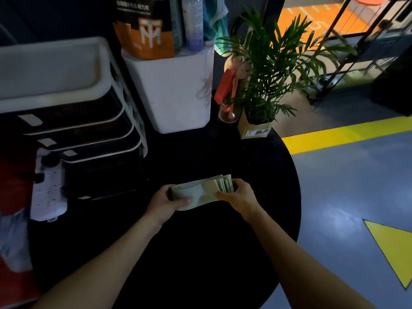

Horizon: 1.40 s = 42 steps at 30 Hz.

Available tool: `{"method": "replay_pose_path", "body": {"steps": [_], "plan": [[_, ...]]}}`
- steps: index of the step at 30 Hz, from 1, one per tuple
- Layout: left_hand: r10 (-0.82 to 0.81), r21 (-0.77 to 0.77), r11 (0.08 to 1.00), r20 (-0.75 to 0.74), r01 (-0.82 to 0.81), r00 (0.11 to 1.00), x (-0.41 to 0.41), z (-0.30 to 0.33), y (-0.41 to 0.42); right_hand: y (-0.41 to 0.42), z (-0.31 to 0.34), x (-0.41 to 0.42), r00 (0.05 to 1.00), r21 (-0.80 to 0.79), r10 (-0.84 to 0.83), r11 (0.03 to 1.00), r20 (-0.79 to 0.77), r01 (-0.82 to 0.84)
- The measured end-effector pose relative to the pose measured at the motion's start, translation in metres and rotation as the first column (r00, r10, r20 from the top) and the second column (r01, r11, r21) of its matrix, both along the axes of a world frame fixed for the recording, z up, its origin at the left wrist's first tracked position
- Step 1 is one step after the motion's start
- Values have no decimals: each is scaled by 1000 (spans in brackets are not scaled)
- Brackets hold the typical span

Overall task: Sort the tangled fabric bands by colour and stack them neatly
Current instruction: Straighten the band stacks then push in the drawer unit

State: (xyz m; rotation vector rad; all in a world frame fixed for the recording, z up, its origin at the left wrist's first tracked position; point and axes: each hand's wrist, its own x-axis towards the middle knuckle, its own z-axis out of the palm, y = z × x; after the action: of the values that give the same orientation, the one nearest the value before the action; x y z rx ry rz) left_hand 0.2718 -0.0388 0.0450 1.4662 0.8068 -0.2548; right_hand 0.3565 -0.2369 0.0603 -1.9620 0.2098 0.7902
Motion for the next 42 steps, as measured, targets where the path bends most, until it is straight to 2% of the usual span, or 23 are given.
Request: {"method": "replay_pose_path", "body": {"steps": [12,17,22,30,37,42], "plan": [[-135,118,986,154,117,979,-7,58,108,104,44,-35,978,81,-168,984,124,159],[-167,147,979,173,142,971,-8,53,168,160,45,-42,966,134,-207,973,157,187],[-155,162,978,158,129,975,-18,39,211,209,36,-44,974,110,-160,984,163,143],[-110,165,980,-33,114,993,-24,19,241,255,9,-47,992,-19,-34,999,122,37],[-47,280,958,-81,68,996,-29,9,246,277,3,-44,988,-125,93,989,125,-77],[-90,409,897,-200,167,976,-29,6,237,284,3,-42,978,-211,168,968,126,-139]]}}
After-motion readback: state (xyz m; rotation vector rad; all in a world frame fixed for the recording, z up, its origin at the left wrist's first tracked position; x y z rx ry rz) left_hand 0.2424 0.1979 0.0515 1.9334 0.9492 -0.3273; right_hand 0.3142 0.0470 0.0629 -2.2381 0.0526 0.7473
